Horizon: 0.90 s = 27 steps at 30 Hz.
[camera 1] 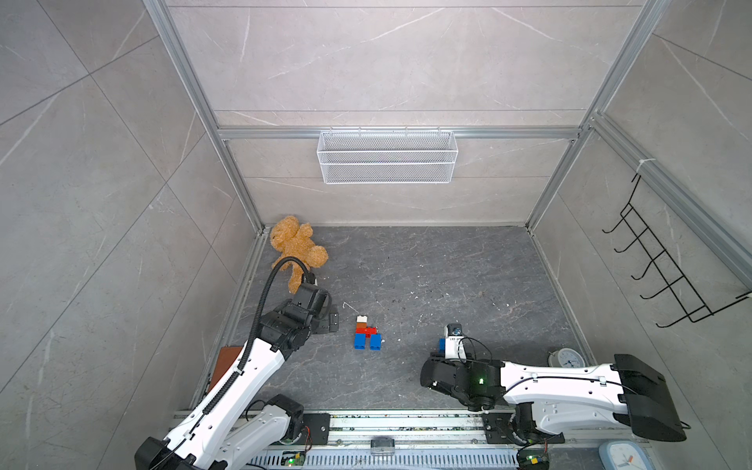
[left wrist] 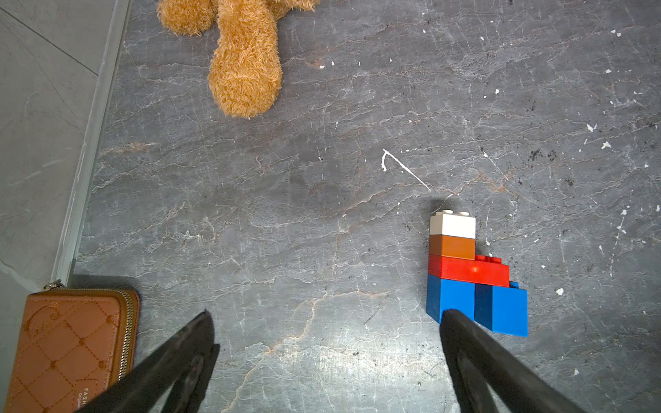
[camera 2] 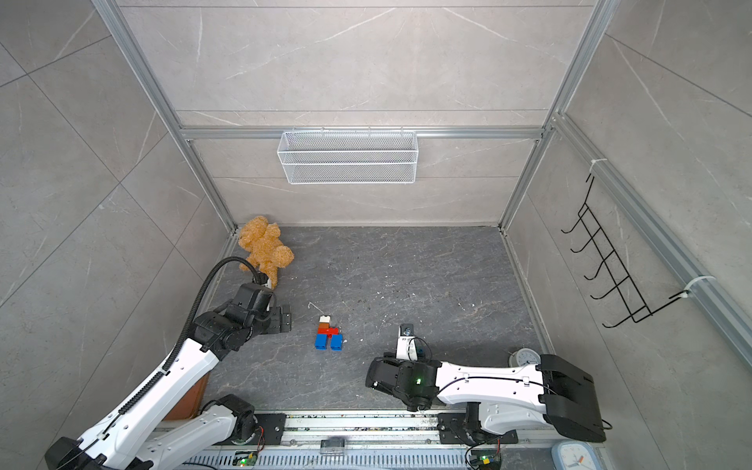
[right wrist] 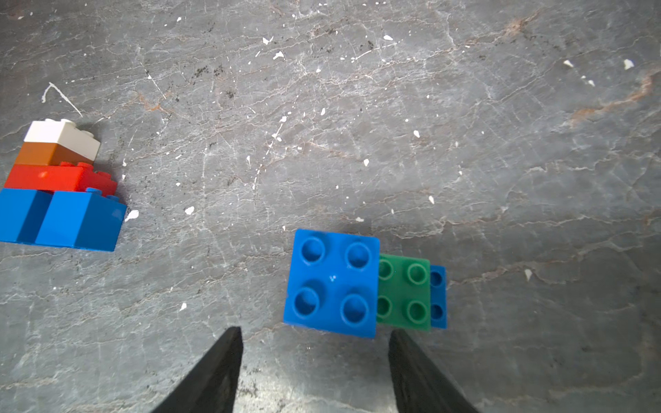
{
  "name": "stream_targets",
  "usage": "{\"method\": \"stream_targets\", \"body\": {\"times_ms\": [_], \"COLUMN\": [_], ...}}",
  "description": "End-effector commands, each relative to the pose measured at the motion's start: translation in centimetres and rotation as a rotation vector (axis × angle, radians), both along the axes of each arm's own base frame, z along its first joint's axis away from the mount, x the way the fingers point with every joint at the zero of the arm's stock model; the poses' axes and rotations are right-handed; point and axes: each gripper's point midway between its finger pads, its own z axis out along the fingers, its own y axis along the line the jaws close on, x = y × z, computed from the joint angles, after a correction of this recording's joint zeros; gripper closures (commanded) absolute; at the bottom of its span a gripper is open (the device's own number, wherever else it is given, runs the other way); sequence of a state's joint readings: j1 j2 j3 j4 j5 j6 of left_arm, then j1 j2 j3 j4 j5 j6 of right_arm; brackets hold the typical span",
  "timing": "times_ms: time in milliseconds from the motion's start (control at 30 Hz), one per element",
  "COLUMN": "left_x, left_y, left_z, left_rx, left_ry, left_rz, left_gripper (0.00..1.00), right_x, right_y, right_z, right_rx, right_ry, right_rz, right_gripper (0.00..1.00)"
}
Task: Assemble the letter h with lego
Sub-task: Adjust the lego brick at the center of the board.
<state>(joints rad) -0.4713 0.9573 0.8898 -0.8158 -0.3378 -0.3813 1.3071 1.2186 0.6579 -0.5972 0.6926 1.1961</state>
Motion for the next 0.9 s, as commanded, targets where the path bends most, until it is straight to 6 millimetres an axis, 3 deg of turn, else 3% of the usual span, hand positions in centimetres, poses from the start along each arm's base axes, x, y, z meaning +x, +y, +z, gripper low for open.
{"method": "stream_targets", "body": {"times_ms": [0,467,867], "left_x": [0.1,0.3,0.4], "left_y": [0.0,-0.1,-0.1], "left_z": [0.3,0.0,-0.3], "left_rx": [0.012,0.017,0.024], "left_ry": [0.002,0.016,0.029], "left_rz": [-0.009,-0.011,-0.012], "left_gripper": [0.0,0.0,0.0], "right_x": [0.5,1.6,2.5], "right_y": [-0.7,-1.3,-1.6], "right_z": [-0.1,-0.9,-1.1], "right_rx": [-0.035,-0.079,-0.089], "right_ry": [-0.018,-0.019,-0.033], "right_rz": [-0.011,-0.024,-0.04], "right_gripper": [0.33,0.48,0.51]}}
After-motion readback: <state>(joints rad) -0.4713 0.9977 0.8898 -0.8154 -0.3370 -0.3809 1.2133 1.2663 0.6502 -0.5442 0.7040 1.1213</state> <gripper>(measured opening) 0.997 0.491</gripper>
